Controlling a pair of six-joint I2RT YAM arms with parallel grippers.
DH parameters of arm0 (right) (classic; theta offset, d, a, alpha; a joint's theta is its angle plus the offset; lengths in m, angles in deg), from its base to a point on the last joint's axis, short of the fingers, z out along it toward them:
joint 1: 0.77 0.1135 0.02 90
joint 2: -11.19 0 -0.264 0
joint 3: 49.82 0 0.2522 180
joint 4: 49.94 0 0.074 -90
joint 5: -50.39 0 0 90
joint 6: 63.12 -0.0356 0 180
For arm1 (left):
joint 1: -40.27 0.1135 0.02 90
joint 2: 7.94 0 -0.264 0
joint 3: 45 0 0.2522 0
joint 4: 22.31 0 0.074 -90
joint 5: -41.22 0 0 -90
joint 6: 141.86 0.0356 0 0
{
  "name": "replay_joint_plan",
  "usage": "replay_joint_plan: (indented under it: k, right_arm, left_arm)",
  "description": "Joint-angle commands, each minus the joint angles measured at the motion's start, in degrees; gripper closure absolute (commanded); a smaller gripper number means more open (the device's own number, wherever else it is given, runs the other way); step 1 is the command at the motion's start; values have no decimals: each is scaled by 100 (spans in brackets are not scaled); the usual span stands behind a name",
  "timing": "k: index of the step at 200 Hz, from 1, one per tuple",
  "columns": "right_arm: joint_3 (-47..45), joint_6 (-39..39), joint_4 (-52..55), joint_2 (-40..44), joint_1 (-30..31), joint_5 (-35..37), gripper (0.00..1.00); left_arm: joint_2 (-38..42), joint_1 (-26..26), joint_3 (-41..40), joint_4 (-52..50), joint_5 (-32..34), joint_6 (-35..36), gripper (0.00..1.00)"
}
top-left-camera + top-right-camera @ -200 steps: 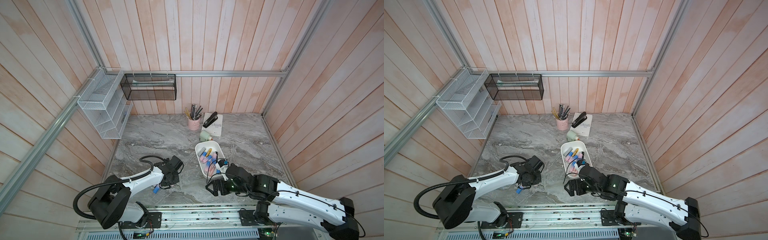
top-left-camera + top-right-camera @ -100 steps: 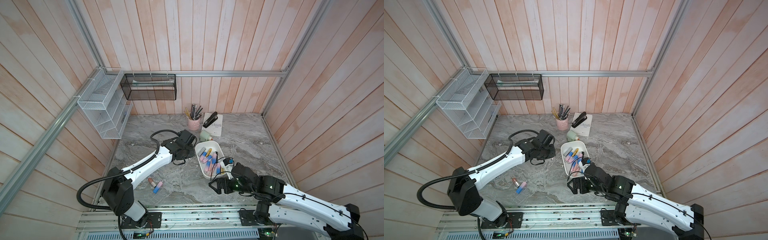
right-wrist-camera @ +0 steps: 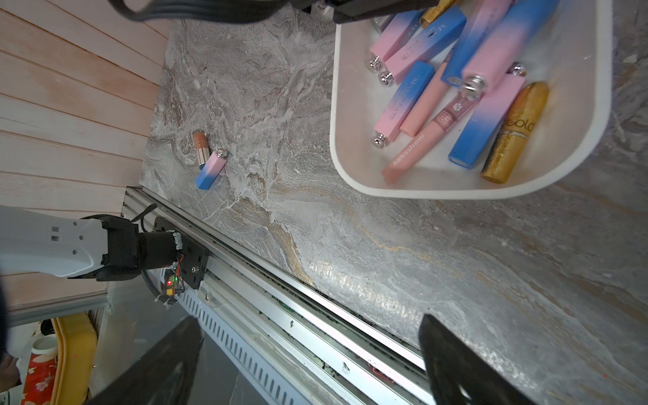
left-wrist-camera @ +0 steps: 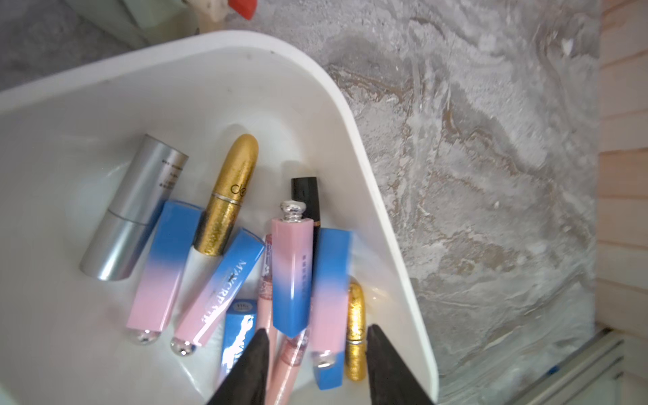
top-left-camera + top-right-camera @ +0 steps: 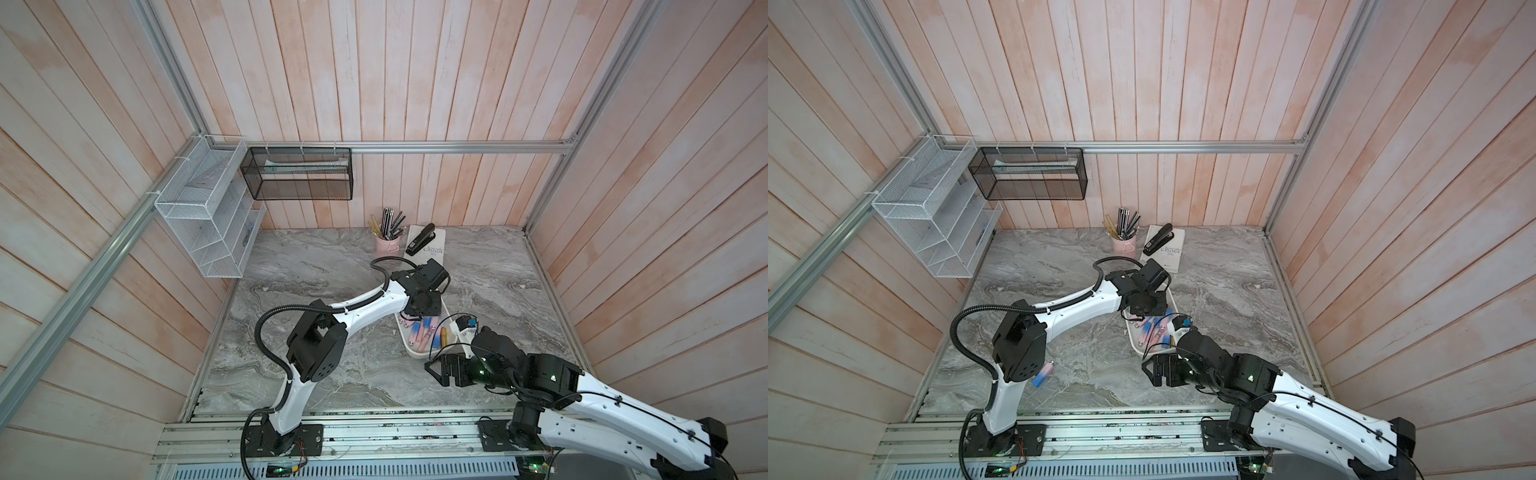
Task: Put the lipstick into the storage box
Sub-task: Place the lipstick in the storage box.
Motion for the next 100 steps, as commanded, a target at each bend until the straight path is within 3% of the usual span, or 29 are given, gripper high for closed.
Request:
replay_joint_plan:
  k: [1, 32, 74, 100]
  right_arm:
    - [-48, -122, 301, 151, -43, 211, 2]
    - [-68, -158, 311, 201, -82, 203, 2]
    - [-69, -13, 118, -63, -103, 53, 2]
    - [-63, 219, -154, -366, -150, -136, 2]
  left_arm:
    - [117, 36, 109, -214, 43, 184, 40]
    - [804, 111, -499, -377, 498, 218, 40]
    - [2693, 634, -2686, -354, 1074, -127, 40]
    - [3675, 1109, -4086, -724, 1503, -543, 30]
